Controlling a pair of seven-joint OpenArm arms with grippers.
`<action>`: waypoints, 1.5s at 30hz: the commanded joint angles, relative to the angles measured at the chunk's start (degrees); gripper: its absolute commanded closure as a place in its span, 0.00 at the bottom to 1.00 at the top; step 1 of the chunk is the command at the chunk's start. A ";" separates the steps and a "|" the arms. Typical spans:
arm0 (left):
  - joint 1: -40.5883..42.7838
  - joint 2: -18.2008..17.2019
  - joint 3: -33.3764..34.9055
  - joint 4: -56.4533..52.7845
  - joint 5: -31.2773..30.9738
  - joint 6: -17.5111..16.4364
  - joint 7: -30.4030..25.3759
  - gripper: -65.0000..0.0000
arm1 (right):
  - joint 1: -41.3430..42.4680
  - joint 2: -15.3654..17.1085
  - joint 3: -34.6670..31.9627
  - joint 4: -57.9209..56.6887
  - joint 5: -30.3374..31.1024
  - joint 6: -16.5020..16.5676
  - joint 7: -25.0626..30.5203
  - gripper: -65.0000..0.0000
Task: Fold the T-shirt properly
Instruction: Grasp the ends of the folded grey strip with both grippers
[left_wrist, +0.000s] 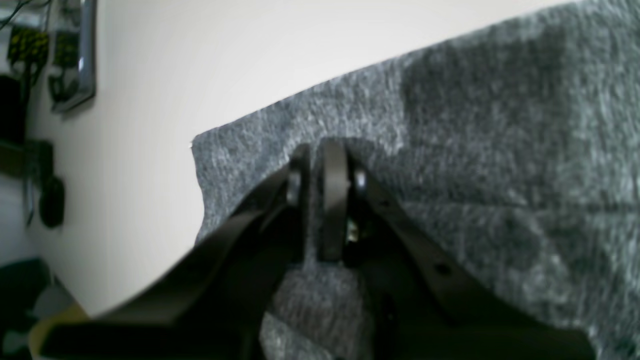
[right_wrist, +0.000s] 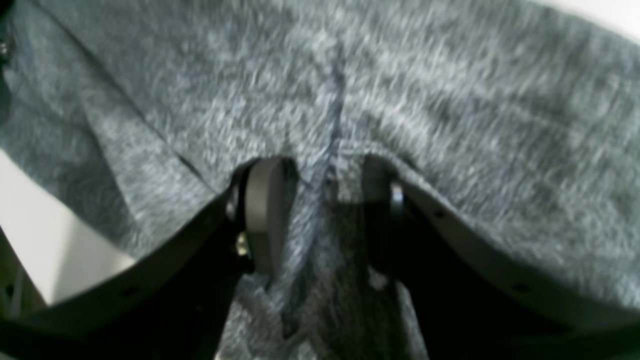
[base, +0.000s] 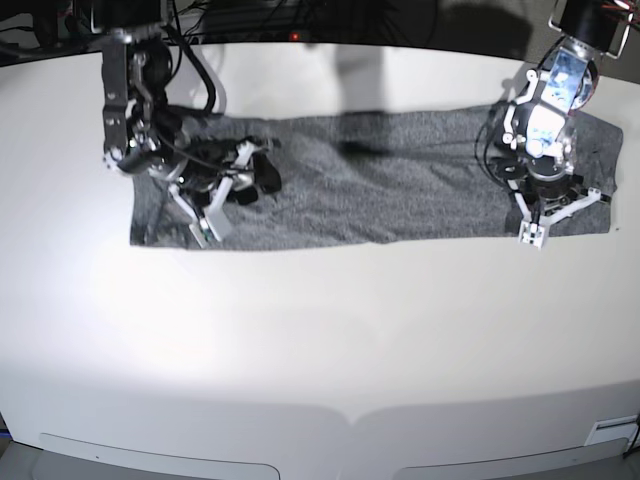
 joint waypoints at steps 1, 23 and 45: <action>-0.66 0.11 -0.04 -0.11 -1.97 -1.18 2.62 0.91 | 1.09 0.42 0.35 -1.16 -1.73 -0.59 -1.22 0.59; -8.26 0.57 -0.04 -0.07 -2.84 -1.14 4.24 0.91 | 5.57 0.57 5.25 -3.87 -13.70 -10.16 -1.77 0.59; -9.35 0.09 -0.04 12.74 9.20 -1.07 7.69 0.91 | 5.88 0.59 5.73 5.01 -10.25 -9.99 -3.08 0.59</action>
